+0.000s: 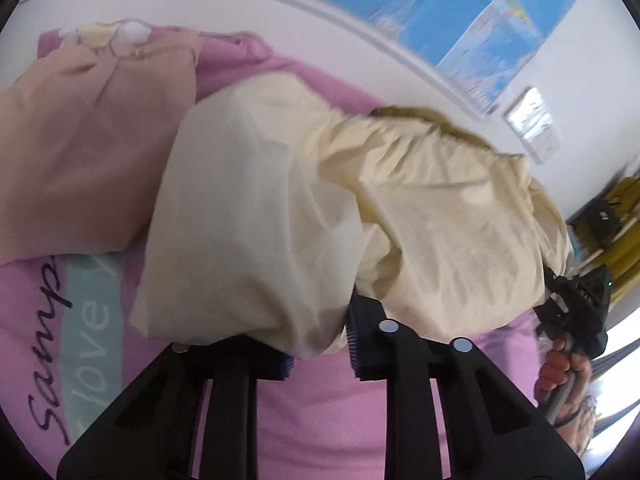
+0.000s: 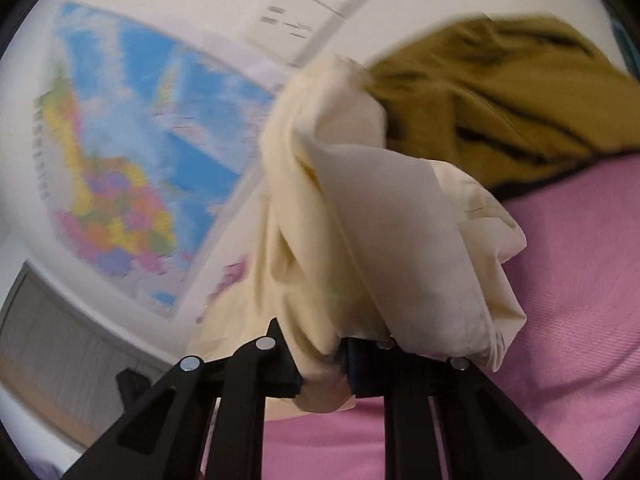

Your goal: Fold large clothes

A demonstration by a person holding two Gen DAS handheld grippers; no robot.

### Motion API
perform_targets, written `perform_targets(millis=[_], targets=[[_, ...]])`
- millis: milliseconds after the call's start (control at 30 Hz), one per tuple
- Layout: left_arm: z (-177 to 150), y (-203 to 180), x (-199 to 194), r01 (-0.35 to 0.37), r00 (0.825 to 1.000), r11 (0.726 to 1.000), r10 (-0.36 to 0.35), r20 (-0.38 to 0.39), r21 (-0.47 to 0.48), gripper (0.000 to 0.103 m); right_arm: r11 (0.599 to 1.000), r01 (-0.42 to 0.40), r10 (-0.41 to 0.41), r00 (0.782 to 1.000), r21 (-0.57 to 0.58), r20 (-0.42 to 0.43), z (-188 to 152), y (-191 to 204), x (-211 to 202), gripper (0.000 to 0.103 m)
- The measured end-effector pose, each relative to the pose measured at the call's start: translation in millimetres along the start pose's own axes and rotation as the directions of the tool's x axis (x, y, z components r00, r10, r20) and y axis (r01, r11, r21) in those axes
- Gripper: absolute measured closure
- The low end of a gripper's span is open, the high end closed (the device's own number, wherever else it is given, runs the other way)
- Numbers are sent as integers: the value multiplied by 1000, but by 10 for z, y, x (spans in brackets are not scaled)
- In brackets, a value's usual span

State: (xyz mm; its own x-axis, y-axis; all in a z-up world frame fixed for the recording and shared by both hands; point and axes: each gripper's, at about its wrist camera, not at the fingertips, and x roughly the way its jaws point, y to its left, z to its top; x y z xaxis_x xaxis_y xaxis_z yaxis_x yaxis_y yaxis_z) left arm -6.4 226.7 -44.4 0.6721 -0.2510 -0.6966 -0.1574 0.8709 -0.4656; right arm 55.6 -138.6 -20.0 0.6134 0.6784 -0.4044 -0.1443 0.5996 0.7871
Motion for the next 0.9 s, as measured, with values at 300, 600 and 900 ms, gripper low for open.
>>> perform_targets(millis=[300,600,900], targets=[[-551,-101,-885,115,992,982,-120,24,147,81,991,-71,58,991,-112,-120,-492,278,-923,80],[-986,191,-718,-18,999,990,22,-29,140,55,994,98,-110,960,-58,-257,-906,-303,-1012,36],[-980,176,-1150,-52,993,994,40,114,100,56,927,279,-302,952,-252,-54,-843,-166,-1686,31]])
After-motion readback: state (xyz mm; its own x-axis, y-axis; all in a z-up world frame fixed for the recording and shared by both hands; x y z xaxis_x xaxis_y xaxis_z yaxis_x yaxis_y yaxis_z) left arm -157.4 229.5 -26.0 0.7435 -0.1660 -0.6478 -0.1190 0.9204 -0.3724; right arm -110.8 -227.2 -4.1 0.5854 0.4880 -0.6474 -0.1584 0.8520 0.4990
